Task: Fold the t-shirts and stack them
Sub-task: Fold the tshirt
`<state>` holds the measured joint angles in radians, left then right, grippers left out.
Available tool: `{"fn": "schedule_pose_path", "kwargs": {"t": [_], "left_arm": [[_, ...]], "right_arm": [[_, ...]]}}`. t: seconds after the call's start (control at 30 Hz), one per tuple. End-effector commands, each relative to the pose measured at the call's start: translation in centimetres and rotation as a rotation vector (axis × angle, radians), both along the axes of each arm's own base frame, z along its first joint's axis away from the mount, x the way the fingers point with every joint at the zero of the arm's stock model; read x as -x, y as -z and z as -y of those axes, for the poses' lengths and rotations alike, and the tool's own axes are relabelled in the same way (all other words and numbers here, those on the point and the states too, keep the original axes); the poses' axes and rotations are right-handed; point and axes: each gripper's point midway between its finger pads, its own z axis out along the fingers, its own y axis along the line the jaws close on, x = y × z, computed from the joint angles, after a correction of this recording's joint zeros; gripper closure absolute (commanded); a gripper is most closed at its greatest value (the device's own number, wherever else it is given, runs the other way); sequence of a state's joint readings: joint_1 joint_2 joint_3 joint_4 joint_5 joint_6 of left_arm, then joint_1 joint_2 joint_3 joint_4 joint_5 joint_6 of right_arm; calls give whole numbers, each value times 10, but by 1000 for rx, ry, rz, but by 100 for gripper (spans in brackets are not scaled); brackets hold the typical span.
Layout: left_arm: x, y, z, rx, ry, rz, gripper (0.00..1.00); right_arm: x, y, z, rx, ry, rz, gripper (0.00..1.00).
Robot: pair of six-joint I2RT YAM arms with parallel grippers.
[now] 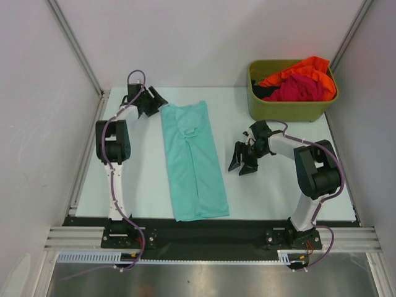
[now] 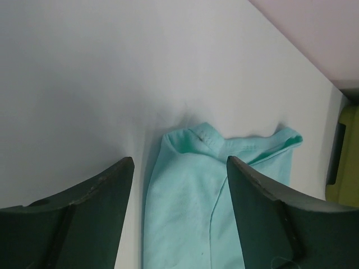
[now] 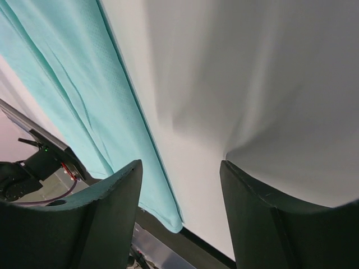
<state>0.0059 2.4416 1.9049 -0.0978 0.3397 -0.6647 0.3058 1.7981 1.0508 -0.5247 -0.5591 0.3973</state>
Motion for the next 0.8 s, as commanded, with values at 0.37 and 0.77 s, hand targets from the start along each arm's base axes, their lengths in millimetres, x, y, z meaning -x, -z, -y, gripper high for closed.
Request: {"fn": "schedule_pose_path", "kwargs": {"t": [0.37,0.77], "left_arm": [[-5,8,5,34,14,-10,53],[-70,-28,40,140,73,223,100]], "right_arm": [[-14,-7,5,-43,11,34,35],[-6,-11,8,-43,44,17,34]]}}
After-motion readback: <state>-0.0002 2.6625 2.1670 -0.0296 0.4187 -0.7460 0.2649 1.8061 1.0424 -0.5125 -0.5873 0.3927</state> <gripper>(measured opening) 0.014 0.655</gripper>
